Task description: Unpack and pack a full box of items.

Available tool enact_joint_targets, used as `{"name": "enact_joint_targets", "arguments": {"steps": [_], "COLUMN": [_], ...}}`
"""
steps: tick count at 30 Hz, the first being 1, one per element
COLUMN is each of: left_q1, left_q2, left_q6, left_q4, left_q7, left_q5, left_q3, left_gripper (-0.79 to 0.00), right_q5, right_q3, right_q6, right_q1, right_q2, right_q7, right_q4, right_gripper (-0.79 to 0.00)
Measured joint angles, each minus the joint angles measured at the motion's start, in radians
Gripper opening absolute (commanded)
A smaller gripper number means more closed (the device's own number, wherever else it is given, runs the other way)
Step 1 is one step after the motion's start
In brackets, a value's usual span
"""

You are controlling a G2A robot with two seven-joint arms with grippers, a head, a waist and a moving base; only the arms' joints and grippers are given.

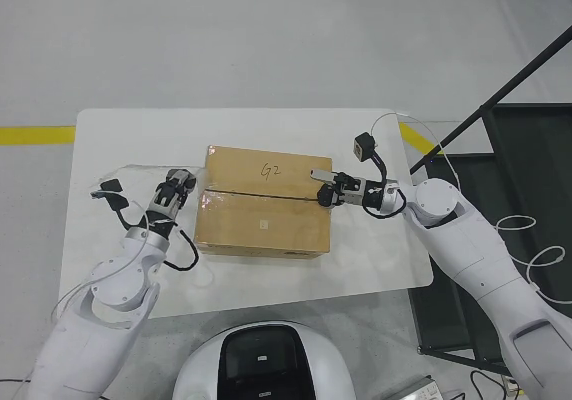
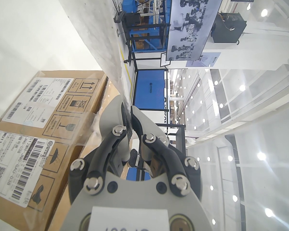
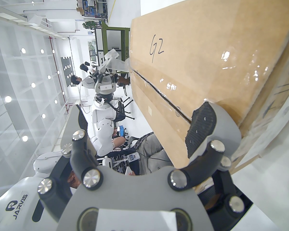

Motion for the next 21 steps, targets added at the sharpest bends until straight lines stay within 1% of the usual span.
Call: {"name": "enact_joint_targets", "arguments": {"steps": [10, 16, 21], "left_q1": [0.032, 0.039, 0.051], "left_q2": [-0.009, -0.014, -0.016], "left_q6": [-0.008, 0.000, 0.000], "left_q4": [-0.036, -0.040, -0.042], "left_q7": [0.034, 0.045, 0.041], "left_q5": [-0.003, -0.008, -0.015], "left_q3": [-0.049, -0.090, -0.130], "left_gripper": [-0.785, -0.785, -0.785], "right_q5": [0.000, -0.002, -0.033], "right_q3": [0.000, 0.001, 0.018], "right_q6": [0.000, 0.002, 0.030], "right_q1": [0.000, -0.004, -0.016], "right_q2": [0.000, 0.000, 0.001], "right_q7": [0.000, -0.007, -0.031], "right_q4": [0.000, -0.005, -0.028], "right_gripper": [0.000, 0.000, 0.000]}}
